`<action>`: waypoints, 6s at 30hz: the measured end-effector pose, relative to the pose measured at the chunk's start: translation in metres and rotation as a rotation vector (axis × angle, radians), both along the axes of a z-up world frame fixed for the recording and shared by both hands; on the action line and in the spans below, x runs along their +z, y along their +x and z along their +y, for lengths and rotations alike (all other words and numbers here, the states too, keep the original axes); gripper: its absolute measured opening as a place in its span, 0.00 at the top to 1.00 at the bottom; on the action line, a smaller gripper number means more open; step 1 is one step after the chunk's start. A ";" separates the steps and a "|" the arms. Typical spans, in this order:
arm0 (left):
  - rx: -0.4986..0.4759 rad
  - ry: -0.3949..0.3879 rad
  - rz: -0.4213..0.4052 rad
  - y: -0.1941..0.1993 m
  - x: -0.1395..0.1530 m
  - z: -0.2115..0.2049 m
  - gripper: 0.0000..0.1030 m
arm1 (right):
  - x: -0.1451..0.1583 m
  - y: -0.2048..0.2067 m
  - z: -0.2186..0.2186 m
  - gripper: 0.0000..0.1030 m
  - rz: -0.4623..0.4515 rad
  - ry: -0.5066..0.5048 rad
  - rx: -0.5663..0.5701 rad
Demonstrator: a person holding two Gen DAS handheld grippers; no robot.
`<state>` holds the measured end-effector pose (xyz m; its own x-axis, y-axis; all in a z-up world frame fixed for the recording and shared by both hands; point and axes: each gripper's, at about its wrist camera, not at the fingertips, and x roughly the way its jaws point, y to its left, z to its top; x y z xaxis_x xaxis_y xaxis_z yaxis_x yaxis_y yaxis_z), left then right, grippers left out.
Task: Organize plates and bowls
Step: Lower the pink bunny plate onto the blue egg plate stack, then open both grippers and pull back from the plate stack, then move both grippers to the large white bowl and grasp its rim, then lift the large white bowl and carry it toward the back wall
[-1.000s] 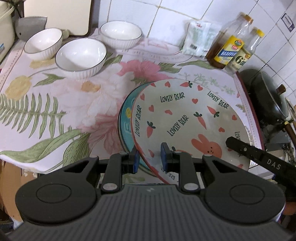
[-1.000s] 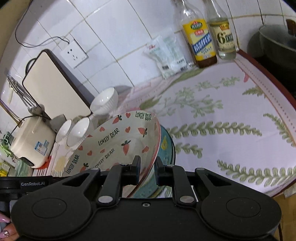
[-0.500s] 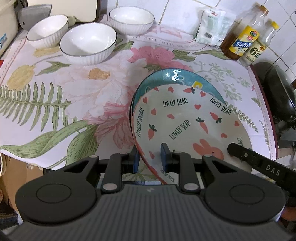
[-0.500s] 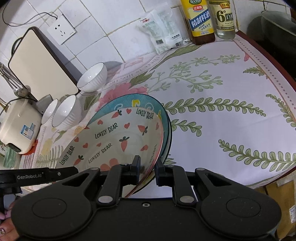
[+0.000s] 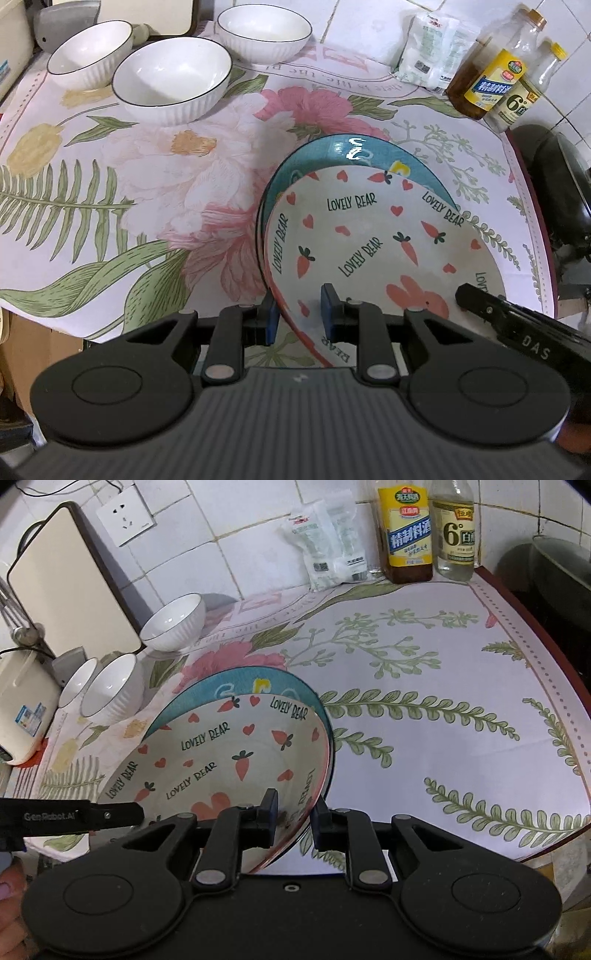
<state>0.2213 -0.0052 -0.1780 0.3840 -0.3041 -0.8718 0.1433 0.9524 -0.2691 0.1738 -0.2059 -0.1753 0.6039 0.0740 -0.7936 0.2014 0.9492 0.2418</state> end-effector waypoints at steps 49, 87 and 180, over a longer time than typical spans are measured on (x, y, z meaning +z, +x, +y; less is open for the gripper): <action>0.007 0.116 -0.168 -0.072 0.078 -0.007 0.66 | 0.058 -0.065 0.009 0.54 -0.279 -0.164 0.184; -0.031 0.086 -0.406 -0.108 0.084 0.123 0.31 | 0.093 -0.112 0.105 0.17 -0.566 -0.248 0.249; 0.011 0.003 -0.214 0.027 -0.003 0.165 0.82 | -0.008 0.038 0.230 0.03 -0.405 -0.249 0.430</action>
